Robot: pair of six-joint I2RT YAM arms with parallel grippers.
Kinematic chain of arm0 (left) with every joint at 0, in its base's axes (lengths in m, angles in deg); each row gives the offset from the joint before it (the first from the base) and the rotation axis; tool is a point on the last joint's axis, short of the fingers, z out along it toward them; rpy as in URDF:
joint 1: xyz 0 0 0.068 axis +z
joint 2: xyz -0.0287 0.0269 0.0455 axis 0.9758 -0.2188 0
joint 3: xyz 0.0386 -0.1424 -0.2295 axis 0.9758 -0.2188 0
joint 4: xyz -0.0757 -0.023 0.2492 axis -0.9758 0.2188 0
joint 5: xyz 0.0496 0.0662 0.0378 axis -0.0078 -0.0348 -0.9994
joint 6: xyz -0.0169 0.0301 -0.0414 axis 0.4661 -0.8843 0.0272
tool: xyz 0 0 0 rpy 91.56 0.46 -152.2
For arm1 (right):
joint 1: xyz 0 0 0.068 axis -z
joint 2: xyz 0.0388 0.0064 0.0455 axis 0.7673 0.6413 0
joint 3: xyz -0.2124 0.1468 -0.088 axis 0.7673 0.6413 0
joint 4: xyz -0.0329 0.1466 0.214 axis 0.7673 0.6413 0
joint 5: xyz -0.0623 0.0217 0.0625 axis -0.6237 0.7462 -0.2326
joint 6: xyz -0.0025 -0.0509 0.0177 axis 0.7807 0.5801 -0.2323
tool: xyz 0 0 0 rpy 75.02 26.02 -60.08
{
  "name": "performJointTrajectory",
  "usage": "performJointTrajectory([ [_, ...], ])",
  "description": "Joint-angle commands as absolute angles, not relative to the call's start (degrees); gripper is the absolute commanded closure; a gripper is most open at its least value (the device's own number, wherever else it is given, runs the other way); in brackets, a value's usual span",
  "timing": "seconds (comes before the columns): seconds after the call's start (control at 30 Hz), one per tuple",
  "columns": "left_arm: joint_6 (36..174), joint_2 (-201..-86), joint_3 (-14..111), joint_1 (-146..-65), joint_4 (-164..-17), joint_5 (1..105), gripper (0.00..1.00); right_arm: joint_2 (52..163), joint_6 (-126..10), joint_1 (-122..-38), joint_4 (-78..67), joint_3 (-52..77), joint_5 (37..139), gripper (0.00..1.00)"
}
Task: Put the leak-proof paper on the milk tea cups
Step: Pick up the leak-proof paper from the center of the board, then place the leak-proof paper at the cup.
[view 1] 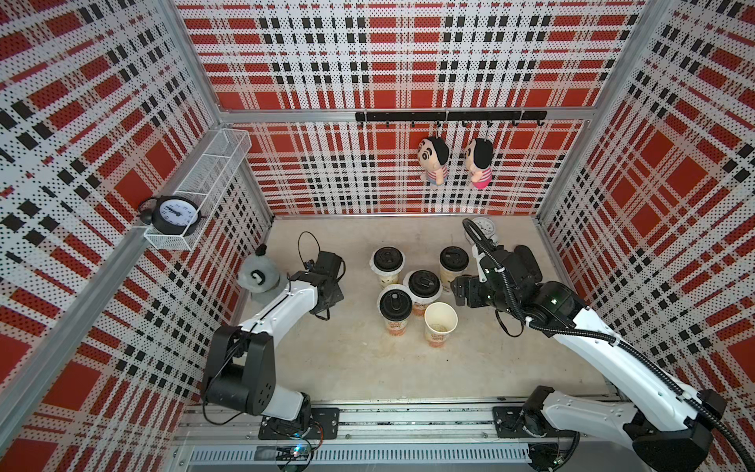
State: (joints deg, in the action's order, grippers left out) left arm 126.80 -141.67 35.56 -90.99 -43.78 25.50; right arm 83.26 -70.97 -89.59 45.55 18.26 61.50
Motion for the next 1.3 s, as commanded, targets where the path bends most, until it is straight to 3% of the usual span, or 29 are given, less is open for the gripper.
performJointTrajectory([
  [0.0, 123.4, -135.3, 43.4, -91.1, -34.6, 23.9, 0.96, 81.7, -71.9, -87.3, 45.9, 16.4, 60.5, 0.08],
  [0.17, 119.7, -131.2, 56.7, -97.7, -26.3, 25.1, 0.96, 81.6, -73.8, -80.9, 44.2, 16.5, 65.4, 0.08],
  [0.33, 120.6, -132.2, 65.1, -113.6, -22.5, 25.8, 0.97, 82.3, -73.8, -75.2, 44.4, 15.6, 69.3, 0.08],
  [0.47, 123.5, -136.2, 67.3, -127.8, -24.9, 26.4, 0.97, 82.3, -72.9, -72.5, 45.9, 14.6, 69.2, 0.08],
  [0.63, 125.2, -141.7, 67.6, -138.8, -33.8, 32.1, 0.98, 81.4, -70.9, -70.2, 47.7, 14.4, 69.4, 0.08],
  [0.83, 126.4, -146.5, 65.6, -142.7, -37.3, 34.1, 0.98, 80.6, -69.5, -69.0, 48.7, 15.1, 70.2, 0.08],
  [1.27, 128.3, -146.8, 54.6, -139.2, -44.4, 34.6, 0.97, 81.3, -69.5, -68.6, 46.7, 17.2, 72.2, 0.08],
])
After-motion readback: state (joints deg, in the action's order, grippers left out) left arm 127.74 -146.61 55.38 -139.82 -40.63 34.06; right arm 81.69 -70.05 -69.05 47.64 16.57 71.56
